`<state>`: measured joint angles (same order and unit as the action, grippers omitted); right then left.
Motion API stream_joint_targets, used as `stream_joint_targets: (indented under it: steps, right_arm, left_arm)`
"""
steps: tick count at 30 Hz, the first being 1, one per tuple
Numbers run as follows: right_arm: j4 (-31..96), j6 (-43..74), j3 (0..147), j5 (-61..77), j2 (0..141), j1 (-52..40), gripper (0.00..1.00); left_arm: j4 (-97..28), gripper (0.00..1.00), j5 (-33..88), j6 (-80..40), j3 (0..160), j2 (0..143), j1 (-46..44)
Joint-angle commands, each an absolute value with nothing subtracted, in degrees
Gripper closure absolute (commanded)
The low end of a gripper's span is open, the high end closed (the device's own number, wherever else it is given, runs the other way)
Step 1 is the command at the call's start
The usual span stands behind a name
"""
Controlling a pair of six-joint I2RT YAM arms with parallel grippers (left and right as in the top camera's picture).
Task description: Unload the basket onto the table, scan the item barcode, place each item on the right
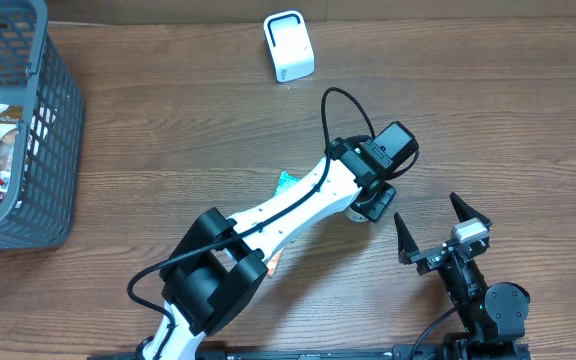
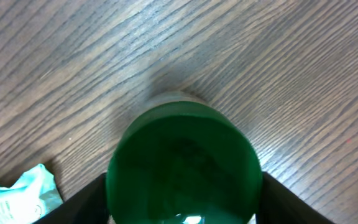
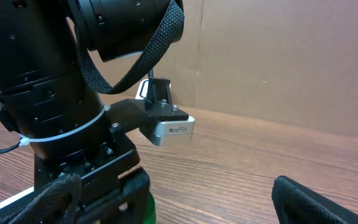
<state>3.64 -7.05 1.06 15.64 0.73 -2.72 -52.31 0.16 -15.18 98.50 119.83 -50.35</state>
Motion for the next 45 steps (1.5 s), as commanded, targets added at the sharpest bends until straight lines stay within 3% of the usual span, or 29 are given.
stream_joint_targets:
  steps: [1,4,9,12,22,31,34,39,45]
  right_arm:
    - [3.36,-6.61,0.45,15.03,0.27,-2.94,0.00]
    - [3.36,-6.61,0.45,15.03,0.30,-2.94,0.00]
    - [3.36,-6.61,0.45,15.03,0.30,-2.94,0.00]
    - [3.33,-6.61,0.45,15.03,0.30,-2.94,0.00]
    - [3.36,-6.61,0.45,15.03,0.30,-2.94,0.00]
    - [3.36,-6.61,0.45,15.03,0.30,-2.94,0.00]
    - [3.33,-6.61,0.45,15.03,0.30,-2.94,0.00]
    - [3.36,-6.61,0.45,15.03,0.30,-2.94,0.00]
    - [3.36,-6.61,0.45,15.03,0.30,-2.94,0.00]
  left_arm:
    - [-52.23,0.50,1.08,-20.21,98.50,120.64,-50.87]
    - [-52.21,0.54,1.06,-25.04,98.50,120.64,-50.87]
    - [-50.61,0.25,1.08,-29.89,98.50,120.64,-50.87]
    - [-50.30,0.16,0.91,-29.87,98.94,120.27,-50.76]
    - [-58.39,0.12,-6.81,-29.78,105.03,109.80,-47.05]
    - [-78.35,0.11,-14.59,-29.82,104.53,102.89,-38.17]
    - [-80.53,0.14,-14.74,-29.82,102.43,103.53,-35.18]
    - [-76.29,0.26,-14.74,-30.98,95.11,103.81,-32.75]
    - [-66.94,0.33,-13.04,-31.09,83.92,103.81,-32.82]
